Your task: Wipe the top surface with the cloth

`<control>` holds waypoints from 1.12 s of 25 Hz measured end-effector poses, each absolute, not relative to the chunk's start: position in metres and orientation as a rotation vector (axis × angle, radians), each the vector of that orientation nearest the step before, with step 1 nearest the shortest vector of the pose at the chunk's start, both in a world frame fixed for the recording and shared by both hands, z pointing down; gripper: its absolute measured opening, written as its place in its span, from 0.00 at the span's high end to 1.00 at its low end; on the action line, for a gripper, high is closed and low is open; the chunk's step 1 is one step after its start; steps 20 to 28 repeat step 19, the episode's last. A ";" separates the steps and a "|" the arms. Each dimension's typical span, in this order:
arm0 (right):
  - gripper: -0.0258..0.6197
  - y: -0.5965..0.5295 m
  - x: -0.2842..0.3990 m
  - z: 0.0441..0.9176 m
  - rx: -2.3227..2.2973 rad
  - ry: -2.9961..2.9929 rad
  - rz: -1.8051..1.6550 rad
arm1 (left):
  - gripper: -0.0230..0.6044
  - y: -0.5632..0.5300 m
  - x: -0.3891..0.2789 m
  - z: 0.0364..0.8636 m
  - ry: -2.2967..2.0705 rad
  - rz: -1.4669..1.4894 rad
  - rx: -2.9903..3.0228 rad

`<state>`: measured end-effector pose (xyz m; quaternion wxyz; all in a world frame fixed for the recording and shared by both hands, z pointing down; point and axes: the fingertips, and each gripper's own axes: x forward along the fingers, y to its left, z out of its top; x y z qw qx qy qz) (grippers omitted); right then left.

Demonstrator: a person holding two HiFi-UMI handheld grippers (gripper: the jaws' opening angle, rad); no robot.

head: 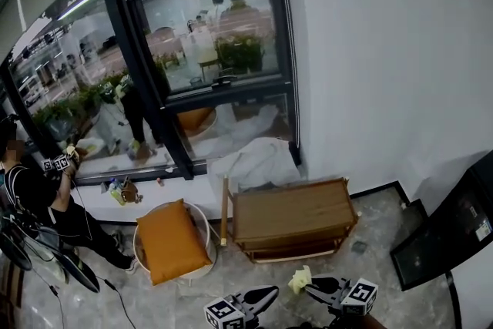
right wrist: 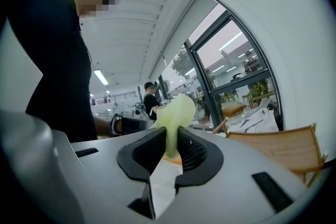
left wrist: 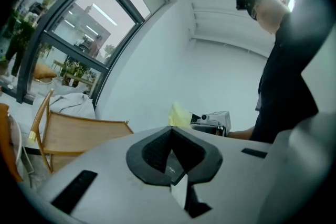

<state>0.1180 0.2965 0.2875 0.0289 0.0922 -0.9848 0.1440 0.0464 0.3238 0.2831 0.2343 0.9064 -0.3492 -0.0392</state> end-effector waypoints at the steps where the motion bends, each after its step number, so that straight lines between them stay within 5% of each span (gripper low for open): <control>1: 0.85 0.297 0.114 0.291 0.286 -3.021 0.422 | 0.95 0.322 0.044 0.282 -0.950 -0.118 2.492; 28: 0.85 0.291 0.065 0.278 0.292 -2.984 0.293 | 0.95 0.307 -0.001 0.285 -0.968 -0.234 2.538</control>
